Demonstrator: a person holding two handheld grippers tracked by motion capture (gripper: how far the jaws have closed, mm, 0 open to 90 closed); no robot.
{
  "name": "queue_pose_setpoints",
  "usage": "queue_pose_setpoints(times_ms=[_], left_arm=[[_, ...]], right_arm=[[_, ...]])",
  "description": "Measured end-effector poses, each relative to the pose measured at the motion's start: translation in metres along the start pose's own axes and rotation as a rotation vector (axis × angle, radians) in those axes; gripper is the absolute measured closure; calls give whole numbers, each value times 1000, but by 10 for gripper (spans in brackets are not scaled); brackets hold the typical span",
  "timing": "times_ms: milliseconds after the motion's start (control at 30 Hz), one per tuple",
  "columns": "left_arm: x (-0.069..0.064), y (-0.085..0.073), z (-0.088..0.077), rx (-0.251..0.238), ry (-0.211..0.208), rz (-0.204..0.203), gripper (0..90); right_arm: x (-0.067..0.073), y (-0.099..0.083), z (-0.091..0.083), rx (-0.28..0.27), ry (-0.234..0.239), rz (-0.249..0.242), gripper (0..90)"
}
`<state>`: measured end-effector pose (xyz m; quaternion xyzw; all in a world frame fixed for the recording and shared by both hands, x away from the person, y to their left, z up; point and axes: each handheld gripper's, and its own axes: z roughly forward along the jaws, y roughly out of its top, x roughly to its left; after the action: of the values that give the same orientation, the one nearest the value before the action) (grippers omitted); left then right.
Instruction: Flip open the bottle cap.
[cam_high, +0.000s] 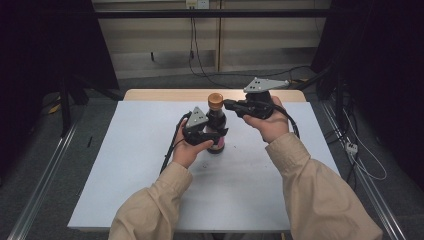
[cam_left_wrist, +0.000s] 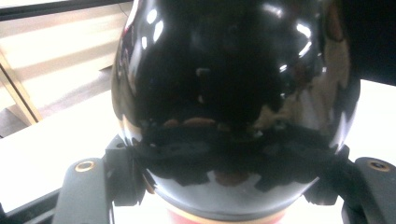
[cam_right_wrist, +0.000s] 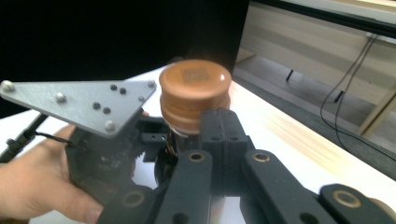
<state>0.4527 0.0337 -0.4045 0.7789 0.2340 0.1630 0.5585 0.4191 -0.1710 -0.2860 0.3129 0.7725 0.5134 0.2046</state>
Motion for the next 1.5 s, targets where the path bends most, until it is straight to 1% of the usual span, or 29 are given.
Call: queue_pose_setpoints(times_ms=[33, 100, 167, 267, 367, 467, 533, 600, 667, 700, 733, 767, 833, 867, 933, 967, 1033, 1067, 1133, 1200, 1233, 1300, 1333, 1367, 1433, 1500], left_arm=[[0, 0, 0, 1, -2, 1, 305], [1, 0, 0, 4, -3, -6, 305], [1, 0, 0, 9, -6, -1, 306], [1, 0, 0, 11, -6, -2, 306], [0, 2, 0, 27, 5, 7, 306], [0, 1, 1, 21, 8, 4, 306], [0, 0, 1, 23, 13, 2, 306], [-1, 0, 1, 18, 17, 0, 306], [-1, 1, 1, 23, 16, 1, 306], [0, 0, 1, 21, 14, 2, 305], [0, -1, 1, 8, 10, -3, 304], [0, -1, 1, 7, 12, -8, 302], [0, 0, 1, 8, 15, -3, 298], [1, -1, 1, 3, 4, -2, 296], [2, -1, 1, -1, 0, -12, 293], [2, 0, 0, 0, 1, -14, 293], [1, 0, 0, 6, 3, -5, 289], [0, 1, 0, 10, 2, -6, 273], [-1, 2, -2, 12, 7, -17, 256], [-2, 5, -5, -13, 11, -29, 224], [-2, 7, -7, -17, 19, -26, 219], [-1, 9, -11, -17, 22, -16, 217], [-1, 10, -14, -24, 21, -17, 212], [0, 11, -16, -32, 21, -22, 208], [1, 14, -20, -54, 11, -53, 201], [1, 17, -22, -29, 9, -64, 224]], right_arm=[[-1, 1, -1, -6, 6, 11, 900], [0, 4, 0, 9, -1, -15, 900], [0, 4, 0, 11, 5, -6, 900], [1, 4, 1, 9, 13, -8, 900], [1, 5, 1, 10, 10, -10, 900], [1, 5, 1, 13, 9, 4, 900], [2, 7, 1, 22, 4, 3, 900], [2, 7, 1, 25, 0, -8, 900], [2, 6, 1, 21, 3, -3, 900], [2, 6, 1, 20, -3, -12, 900], [2, 6, 1, 18, -8, -14, 900], [2, 6, 1, 16, -6, -12, 900], [1, 5, 2, 13, -5, -13, 900], [1, 5, 2, 13, -6, -15, 900], [1, 5, 2, 11, -4, -13, 900], [1, 5, 2, 10, -7, -19, 900], [1, 5, 2, 9, -6, -16, 900], [1, 5, 2, 8, -7, -15, 900], [2, 5, 3, 7, -9, -15, 900], [3, 5, 4, 5, -12, -17, 900], [3, 5, 4, 6, -16, -17, 900], [2, 5, 4, 4, -21, -15, 900], [1, 4, 3, 3, -23, -13, 900], [0, 4, 3, 4, -24, -12, 900], [0, 3, 3, 6, -24, -13, 900], [0, 3, 4, 9, -26, -16, 900]])
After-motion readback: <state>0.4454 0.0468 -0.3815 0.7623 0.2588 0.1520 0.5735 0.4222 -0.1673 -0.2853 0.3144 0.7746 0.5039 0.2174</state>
